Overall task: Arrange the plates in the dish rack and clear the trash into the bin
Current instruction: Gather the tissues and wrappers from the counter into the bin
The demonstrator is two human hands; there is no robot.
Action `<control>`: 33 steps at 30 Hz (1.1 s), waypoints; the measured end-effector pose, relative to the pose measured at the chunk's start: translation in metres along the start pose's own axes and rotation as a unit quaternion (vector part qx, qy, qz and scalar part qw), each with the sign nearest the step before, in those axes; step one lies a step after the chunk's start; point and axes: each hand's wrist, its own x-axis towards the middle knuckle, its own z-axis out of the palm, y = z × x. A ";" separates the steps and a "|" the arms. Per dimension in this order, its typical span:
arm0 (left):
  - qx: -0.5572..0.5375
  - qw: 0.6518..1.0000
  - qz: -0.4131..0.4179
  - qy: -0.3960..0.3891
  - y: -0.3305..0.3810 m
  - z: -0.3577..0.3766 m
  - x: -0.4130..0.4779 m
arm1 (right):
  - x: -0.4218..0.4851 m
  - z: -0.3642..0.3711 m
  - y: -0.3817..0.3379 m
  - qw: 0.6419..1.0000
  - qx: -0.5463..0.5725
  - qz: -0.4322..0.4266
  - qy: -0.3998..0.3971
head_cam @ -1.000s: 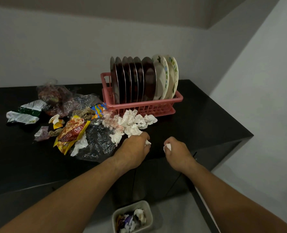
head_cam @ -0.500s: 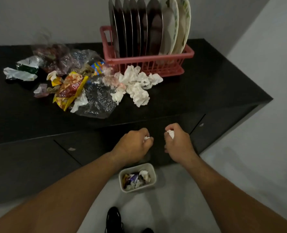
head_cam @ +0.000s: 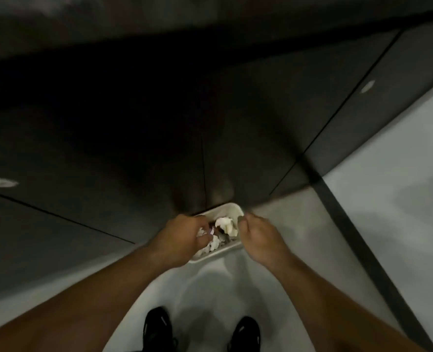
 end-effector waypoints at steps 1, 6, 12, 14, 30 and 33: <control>0.000 1.000 -0.006 -0.004 -0.016 0.018 0.007 | 0.014 0.023 0.011 1.000 0.002 0.000 -0.011; 0.035 0.999 -0.008 0.018 -0.082 0.090 0.049 | 0.097 0.117 0.050 0.997 -0.030 0.005 -0.065; 0.061 0.996 0.012 0.063 -0.126 0.147 0.104 | 0.167 0.181 0.089 0.987 -0.081 0.035 -0.137; 0.067 0.994 0.031 0.076 -0.132 0.161 0.120 | 0.172 0.190 0.096 0.987 -0.073 0.041 -0.138; 0.052 0.999 0.008 0.007 -0.103 0.142 0.116 | 0.101 0.105 0.074 0.999 0.028 -0.029 0.004; 0.056 0.997 0.033 0.051 -0.058 0.069 0.078 | 0.076 0.042 0.043 0.999 0.036 -0.013 0.033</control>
